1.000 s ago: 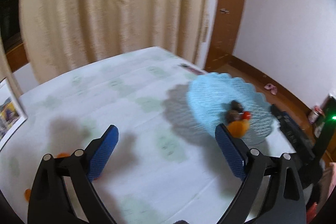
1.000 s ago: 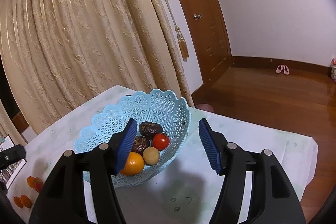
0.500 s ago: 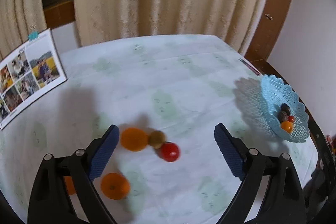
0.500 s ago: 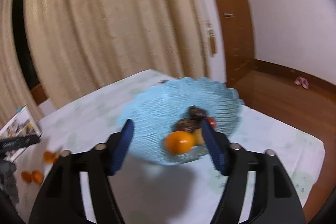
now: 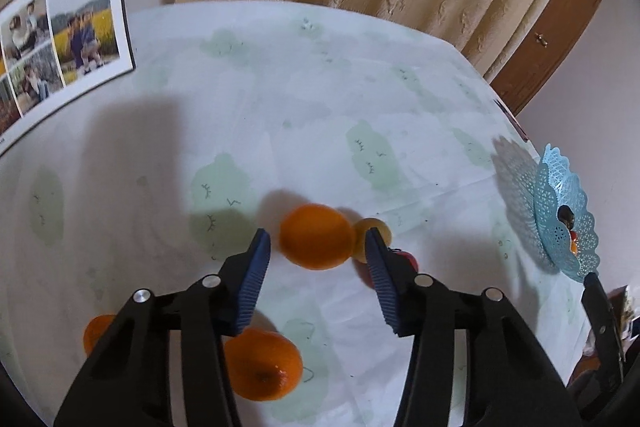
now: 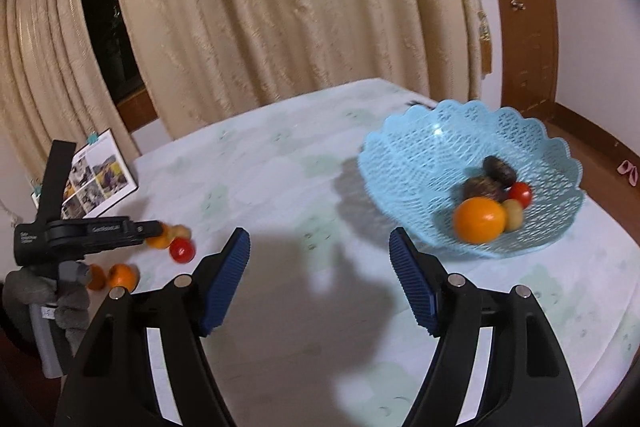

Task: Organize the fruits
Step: 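Grasp an orange with the left tool while the right tool grasps a red tomato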

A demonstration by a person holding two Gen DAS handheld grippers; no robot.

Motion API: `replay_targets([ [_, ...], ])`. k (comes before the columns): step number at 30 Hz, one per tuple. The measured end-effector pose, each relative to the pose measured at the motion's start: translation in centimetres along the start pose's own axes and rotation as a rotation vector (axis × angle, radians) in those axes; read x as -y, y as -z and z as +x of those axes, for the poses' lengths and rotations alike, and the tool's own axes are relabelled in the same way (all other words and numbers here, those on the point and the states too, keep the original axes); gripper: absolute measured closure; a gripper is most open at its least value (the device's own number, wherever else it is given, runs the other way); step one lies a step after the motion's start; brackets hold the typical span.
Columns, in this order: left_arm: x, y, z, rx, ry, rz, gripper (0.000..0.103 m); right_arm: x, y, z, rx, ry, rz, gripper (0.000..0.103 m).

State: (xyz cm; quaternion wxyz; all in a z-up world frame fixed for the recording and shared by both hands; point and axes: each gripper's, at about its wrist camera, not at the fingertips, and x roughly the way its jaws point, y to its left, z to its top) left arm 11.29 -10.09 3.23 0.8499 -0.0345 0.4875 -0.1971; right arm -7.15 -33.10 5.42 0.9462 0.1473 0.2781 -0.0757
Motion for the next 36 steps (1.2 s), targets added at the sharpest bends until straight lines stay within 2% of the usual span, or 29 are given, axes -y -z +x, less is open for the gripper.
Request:
replay_targets([
  [6,-0.2,-0.1,0.7,-0.008,0.013,0.001,0.055,-2.0,0.5,1.2,-0.046,-0.046,-0.027,0.029],
  [16,-1.2,-0.5,1.1,-0.008,0.057,-0.037,0.055,-5.4,1.5,4.3,-0.175,-0.154,-0.08,0.029],
  [25,-1.8,-0.7,0.6,0.01,-0.012,-0.035,0.054,-7.9,1.1,7.7,-0.275,-0.226,-0.12,0.029],
  [29,-1.8,-0.7,0.7,0.007,-0.016,-0.032,0.054,-9.6,0.8,9.8,-0.31,-0.228,-0.16,0.029],
  [32,-1.9,-0.6,0.9,0.002,-0.017,-0.033,0.054,-11.0,0.8,11.3,-0.326,-0.219,-0.203,0.032],
  [36,-1.9,-0.7,0.9,0.0,-0.016,-0.034,0.054,-12.4,0.9,12.7,-0.344,-0.213,-0.238,0.045],
])
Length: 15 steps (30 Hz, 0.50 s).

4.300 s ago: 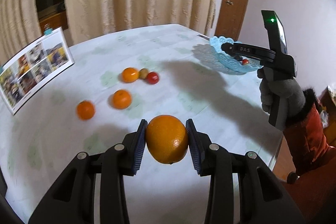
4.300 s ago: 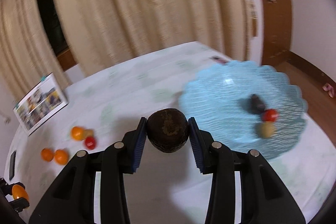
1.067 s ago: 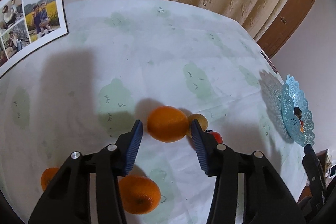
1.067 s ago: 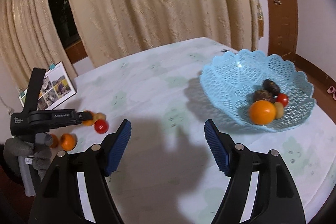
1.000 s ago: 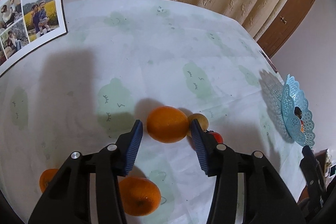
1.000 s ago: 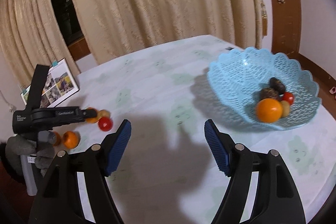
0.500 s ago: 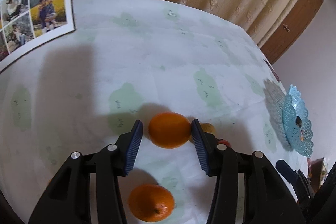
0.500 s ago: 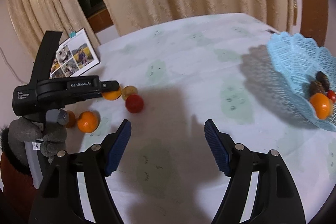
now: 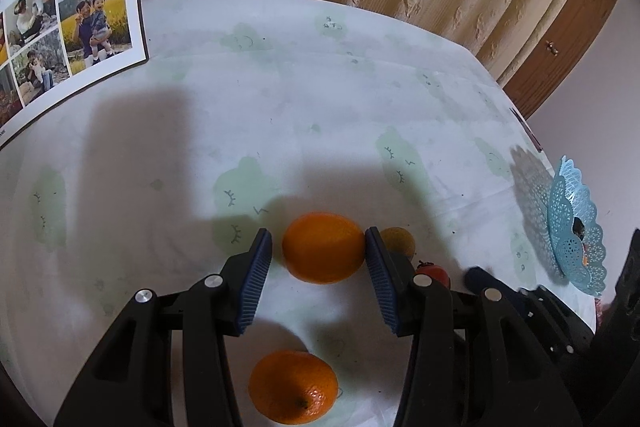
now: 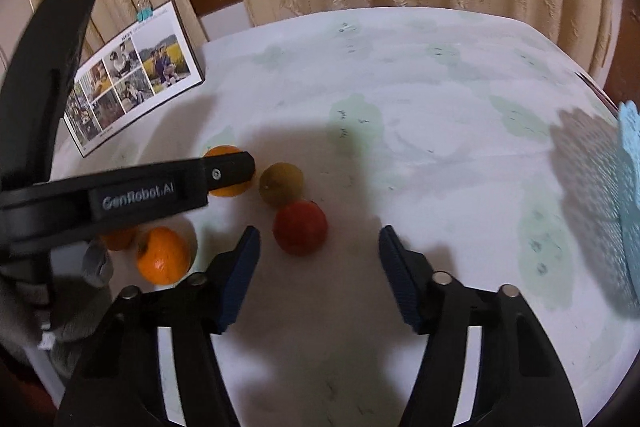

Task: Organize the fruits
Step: 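Grasp an orange with the left tool while the right tool grasps a red tomato, then carry both fruits to the blue basket and open both tools over it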

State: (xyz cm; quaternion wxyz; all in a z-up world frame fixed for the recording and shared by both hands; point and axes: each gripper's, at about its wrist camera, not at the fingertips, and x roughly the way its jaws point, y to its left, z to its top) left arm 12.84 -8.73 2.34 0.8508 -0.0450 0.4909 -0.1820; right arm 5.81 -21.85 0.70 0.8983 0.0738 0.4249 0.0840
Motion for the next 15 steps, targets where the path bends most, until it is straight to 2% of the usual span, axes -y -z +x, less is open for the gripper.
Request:
replay_targets([
  [2,0.0,0.0,0.2,-0.003,0.002,-0.001,0.054,-0.4,-0.3,0.6,-0.002,0.008,-0.015,0.052],
  [4,0.1,0.1,0.4,-0.006,0.003,0.001,0.054,-0.5,-0.5,0.9,-0.007,0.014,-0.022,0.065],
  [6,0.2,0.2,0.5,-0.004,-0.003,0.008,0.055,-0.4,-0.4,0.9,-0.008,0.023,-0.027,0.072],
  [13,0.7,0.5,0.6,0.012,-0.026,0.028,0.055,1.4,0.5,-1.4,0.026,0.038,0.023,0.074],
  [15,0.9,0.5,0.7,0.014,-0.03,0.038,0.06,2.2,0.6,-2.4,0.044,0.045,0.045,0.074],
])
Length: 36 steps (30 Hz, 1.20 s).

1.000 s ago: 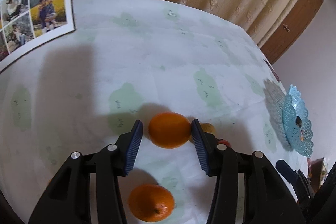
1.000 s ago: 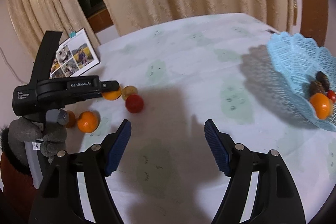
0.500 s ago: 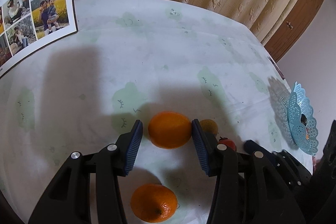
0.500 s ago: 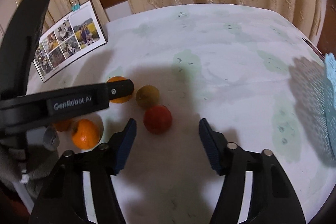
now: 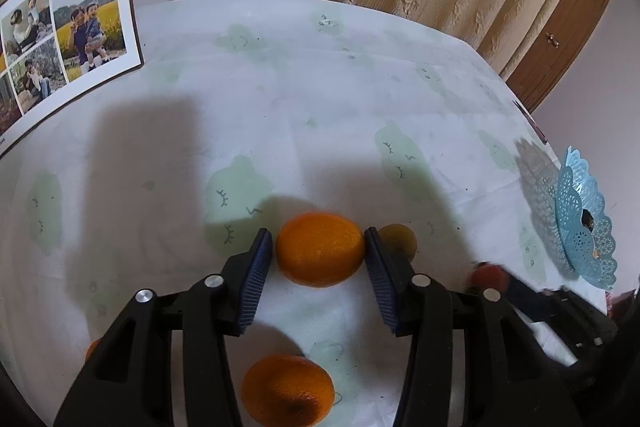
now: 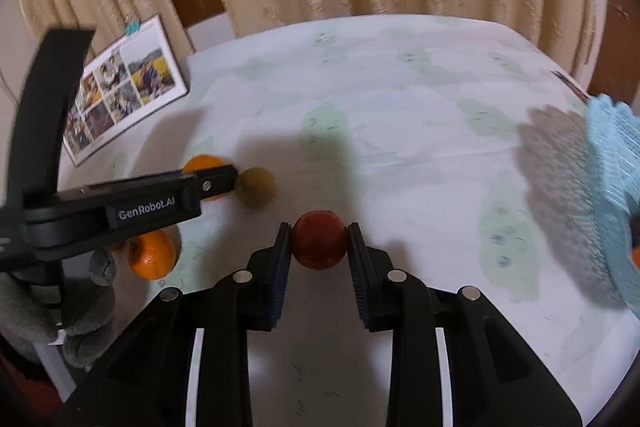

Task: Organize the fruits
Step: 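Carry both fruits to the blue basket and open both tools over it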

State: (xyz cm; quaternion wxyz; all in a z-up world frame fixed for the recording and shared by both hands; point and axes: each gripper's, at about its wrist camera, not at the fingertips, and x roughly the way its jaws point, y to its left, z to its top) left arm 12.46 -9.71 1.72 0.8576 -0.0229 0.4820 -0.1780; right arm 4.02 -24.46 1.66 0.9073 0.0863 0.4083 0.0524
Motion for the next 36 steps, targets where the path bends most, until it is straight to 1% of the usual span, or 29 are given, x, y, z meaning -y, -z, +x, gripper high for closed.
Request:
replay_targets([
  [6,0.0,0.0,-0.3,-0.002,0.006,0.002,0.06,3.0,-0.3,-4.4,0.1,0.041,0.067,0.074],
  [12,0.6,-0.2,-2.2,0.043,0.001,0.016,0.06,6.2,-0.5,-8.0,0.181,0.101,0.142,0.074],
  [13,0.9,-0.2,-2.7,0.055,-0.002,0.022,0.06,7.1,-0.5,-8.7,0.197,0.121,0.158,0.074],
  [20,2.6,0.0,-5.0,0.104,0.009,0.061,0.06,12.2,0.2,-11.5,0.249,0.208,0.259,0.074],
  [24,3.6,0.3,-5.9,0.123,0.019,0.08,0.06,15.0,0.7,-11.9,0.254,0.243,0.317,0.074],
  [26,4.1,0.4,-6.4,0.13,0.024,0.089,0.06,15.8,0.9,-12.0,0.256,0.248,0.335,0.074],
  [27,4.3,0.5,-6.5,0.133,0.027,0.094,0.06,16.1,1.0,-12.0,0.256,0.248,0.341,0.073],
  [29,4.9,0.6,-6.9,0.14,0.033,0.105,0.06,16.8,1.4,-12.3,0.261,0.249,0.359,0.065],
  [30,5.2,0.7,-7.1,0.142,0.036,0.11,0.06,17.1,1.5,-12.5,0.269,0.251,0.371,0.053],
  [31,5.4,0.7,-7.2,0.144,0.039,0.113,0.06,17.4,1.8,-12.8,0.287,0.258,0.387,0.049],
  [36,7.3,0.9,-7.7,0.156,0.054,0.147,0.06,19.0,3.0,-14.3,0.327,0.272,0.445,0.049],
])
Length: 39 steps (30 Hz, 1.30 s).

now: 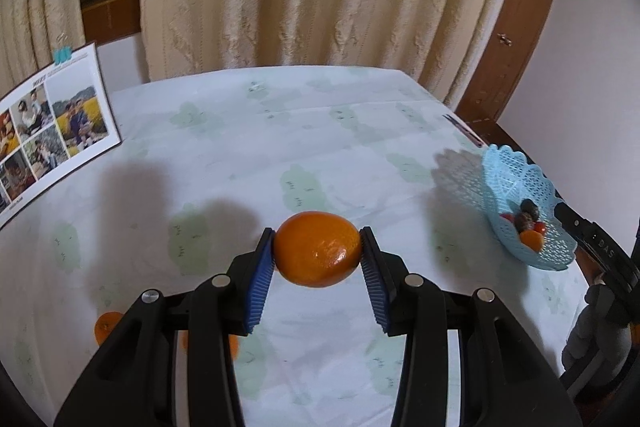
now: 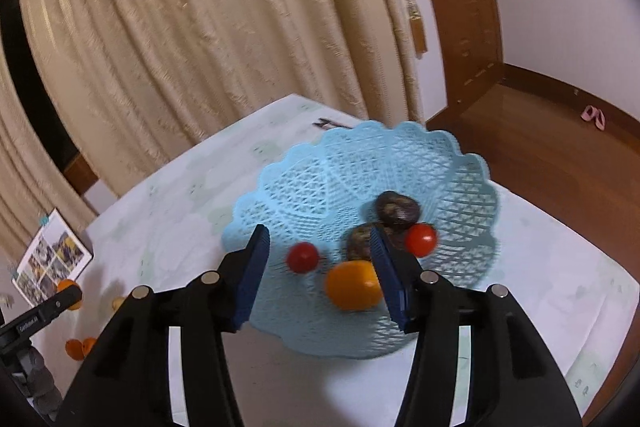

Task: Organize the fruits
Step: 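Carry both fruits to the blue basket and open both tools over it, then move both open tools back toward the remaining mandarins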

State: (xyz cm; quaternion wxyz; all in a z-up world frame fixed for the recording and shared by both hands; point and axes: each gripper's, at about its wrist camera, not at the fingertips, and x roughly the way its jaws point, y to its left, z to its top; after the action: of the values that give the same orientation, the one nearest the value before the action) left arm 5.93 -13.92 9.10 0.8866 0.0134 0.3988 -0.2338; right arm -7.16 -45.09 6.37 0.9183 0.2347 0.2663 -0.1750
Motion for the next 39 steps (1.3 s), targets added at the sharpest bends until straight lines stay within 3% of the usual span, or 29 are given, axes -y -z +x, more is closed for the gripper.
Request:
replay_targets([
  [12,9.6,-0.5,1.9,-0.025,0.114,0.127,0.06,3.8,1.4,-4.6,0.162,0.101,0.02,0.044],
  [22,17.7,-0.4,5.3,-0.066,0.212,0.211,0.06,6.0,2.2,-5.4,0.178,0.112,0.049,0.044],
  [28,20.6,-0.1,6.9,-0.081,0.254,0.24,0.06,6.5,2.6,-5.3,0.178,0.123,0.05,0.044],
  [32,20.5,-0.4,6.6,-0.054,0.262,0.225,0.036,6.6,2.8,-5.4,0.179,0.126,0.05,0.041],
  [39,18.1,-1.4,5.1,-0.015,0.22,0.186,0.026,5.0,2.8,-5.2,0.182,0.096,0.039,0.037],
])
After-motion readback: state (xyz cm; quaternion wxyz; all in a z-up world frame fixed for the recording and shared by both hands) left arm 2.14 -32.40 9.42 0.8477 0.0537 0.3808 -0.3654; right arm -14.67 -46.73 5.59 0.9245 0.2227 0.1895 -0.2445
